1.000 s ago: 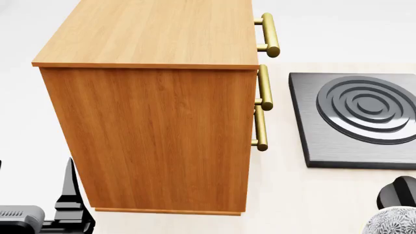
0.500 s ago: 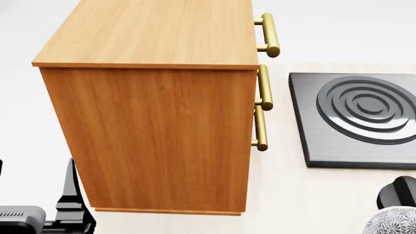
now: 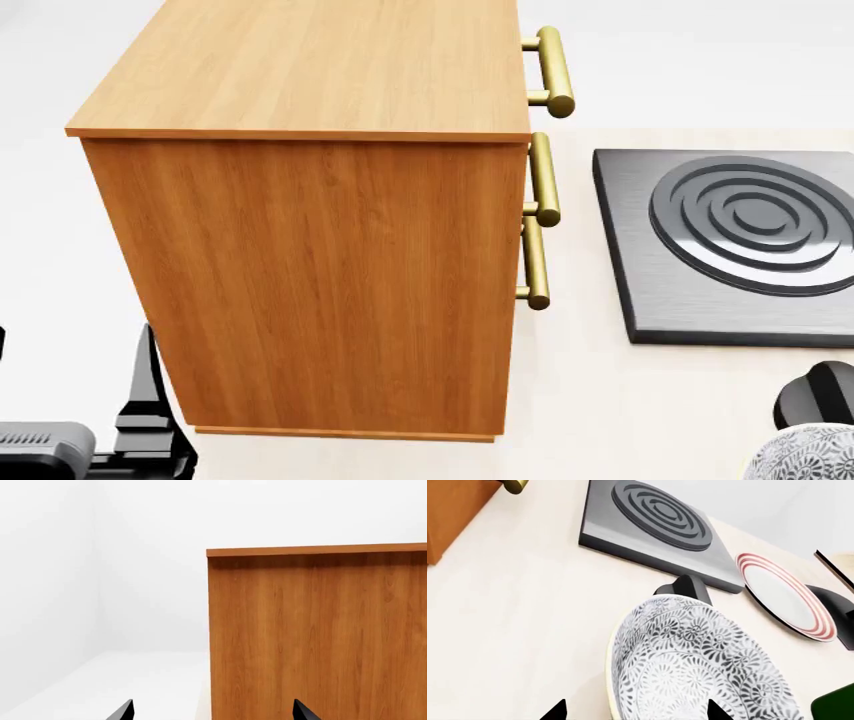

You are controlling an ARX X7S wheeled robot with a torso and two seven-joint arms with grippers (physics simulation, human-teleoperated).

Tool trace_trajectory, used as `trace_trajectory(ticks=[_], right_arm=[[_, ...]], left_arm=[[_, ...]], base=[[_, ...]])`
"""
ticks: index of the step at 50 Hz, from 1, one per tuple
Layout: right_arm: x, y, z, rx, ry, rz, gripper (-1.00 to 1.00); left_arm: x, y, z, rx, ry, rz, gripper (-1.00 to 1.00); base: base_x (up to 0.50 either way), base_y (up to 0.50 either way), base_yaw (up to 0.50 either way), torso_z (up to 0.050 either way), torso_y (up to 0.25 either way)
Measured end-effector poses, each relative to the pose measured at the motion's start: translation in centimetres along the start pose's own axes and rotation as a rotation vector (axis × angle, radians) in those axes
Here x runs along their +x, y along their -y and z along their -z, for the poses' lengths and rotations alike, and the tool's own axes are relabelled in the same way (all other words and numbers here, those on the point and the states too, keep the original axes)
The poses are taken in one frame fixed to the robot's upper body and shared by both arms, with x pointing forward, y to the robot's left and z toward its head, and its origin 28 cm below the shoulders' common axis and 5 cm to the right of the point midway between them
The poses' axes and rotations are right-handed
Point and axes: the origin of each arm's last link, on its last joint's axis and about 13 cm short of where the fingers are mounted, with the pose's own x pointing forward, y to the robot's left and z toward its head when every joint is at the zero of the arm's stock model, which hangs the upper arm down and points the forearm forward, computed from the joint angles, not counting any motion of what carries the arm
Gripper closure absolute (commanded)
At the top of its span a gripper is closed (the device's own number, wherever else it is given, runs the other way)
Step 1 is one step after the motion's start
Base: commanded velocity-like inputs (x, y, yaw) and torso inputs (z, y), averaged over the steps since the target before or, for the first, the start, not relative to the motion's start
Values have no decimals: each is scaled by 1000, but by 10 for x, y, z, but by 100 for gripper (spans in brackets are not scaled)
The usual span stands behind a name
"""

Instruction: Put the bowl on the top of the cabinet.

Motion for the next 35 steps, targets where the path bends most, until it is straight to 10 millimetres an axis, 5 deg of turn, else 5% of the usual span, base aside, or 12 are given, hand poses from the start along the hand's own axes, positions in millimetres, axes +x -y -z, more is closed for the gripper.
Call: trace_trajectory(ticks=[35], right_arm=[[3, -1, 4, 1, -10, 3, -100]], left_arm=[[0, 0, 1, 0, -3, -1, -100]], base=[[0, 0, 0, 0, 0]])
